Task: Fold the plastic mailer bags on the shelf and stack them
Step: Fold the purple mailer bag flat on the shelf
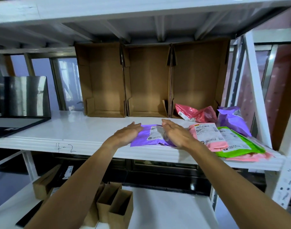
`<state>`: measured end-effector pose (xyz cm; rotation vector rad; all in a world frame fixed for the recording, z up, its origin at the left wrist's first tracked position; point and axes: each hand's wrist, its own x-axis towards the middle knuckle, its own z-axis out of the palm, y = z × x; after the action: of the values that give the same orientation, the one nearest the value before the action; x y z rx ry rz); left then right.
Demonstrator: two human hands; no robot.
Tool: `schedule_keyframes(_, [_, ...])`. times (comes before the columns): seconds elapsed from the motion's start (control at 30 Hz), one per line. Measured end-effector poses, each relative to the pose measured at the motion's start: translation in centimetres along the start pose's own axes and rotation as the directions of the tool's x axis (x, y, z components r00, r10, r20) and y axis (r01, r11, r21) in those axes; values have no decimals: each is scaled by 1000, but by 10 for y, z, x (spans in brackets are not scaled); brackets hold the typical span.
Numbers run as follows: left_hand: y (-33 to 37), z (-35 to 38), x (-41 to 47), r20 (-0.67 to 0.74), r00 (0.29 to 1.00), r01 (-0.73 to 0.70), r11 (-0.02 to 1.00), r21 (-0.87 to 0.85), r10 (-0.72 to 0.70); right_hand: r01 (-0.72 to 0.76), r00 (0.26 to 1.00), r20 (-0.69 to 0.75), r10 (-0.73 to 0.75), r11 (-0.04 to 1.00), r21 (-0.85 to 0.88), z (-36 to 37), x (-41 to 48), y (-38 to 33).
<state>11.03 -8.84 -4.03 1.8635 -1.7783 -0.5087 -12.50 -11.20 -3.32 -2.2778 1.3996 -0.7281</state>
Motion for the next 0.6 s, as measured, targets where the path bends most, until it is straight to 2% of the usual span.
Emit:
schedule_keyframes(0.03, [-2, -1, -2, -38, 998, -43, 998, 40, 45, 25, 1000, 1, -25, 999, -30, 1, 1, -1])
schedule_keyframes(0.1, [1, 2, -10, -91, 975, -174, 956, 237, 201, 66, 998, 22, -64, 991, -113, 1, -4, -5])
schedule_keyframes(0.17, [9, 9, -18, -49, 938, -299, 871, 390, 344, 112, 992, 72, -100, 975, -191, -1, -10, -8])
schedule_keyframes(0.33, [30, 7, -19, 53, 979, -203, 891, 406, 199, 142, 986, 130, -109, 950, -279, 1, -7, -10])
schedule_keyframes(0.43, [49, 12, -17, -5, 977, -187, 864, 467, 215, 157, 985, 115, -127, 937, -312, 4, -5, -8])
schedule_keyframes(0.5, [60, 21, -16, -102, 952, -169, 775, 609, 288, 169, 984, 104, -142, 933, -318, 5, -5, -9])
schedule_keyframes(0.57, [68, 33, -19, -117, 910, -172, 617, 768, 398, 176, 983, 101, -153, 940, -293, 3, -4, -9])
schedule_keyframes(0.6, [70, 37, -21, -118, 892, -185, 590, 786, 437, 171, 984, 101, -148, 946, -277, 3, -4, -9])
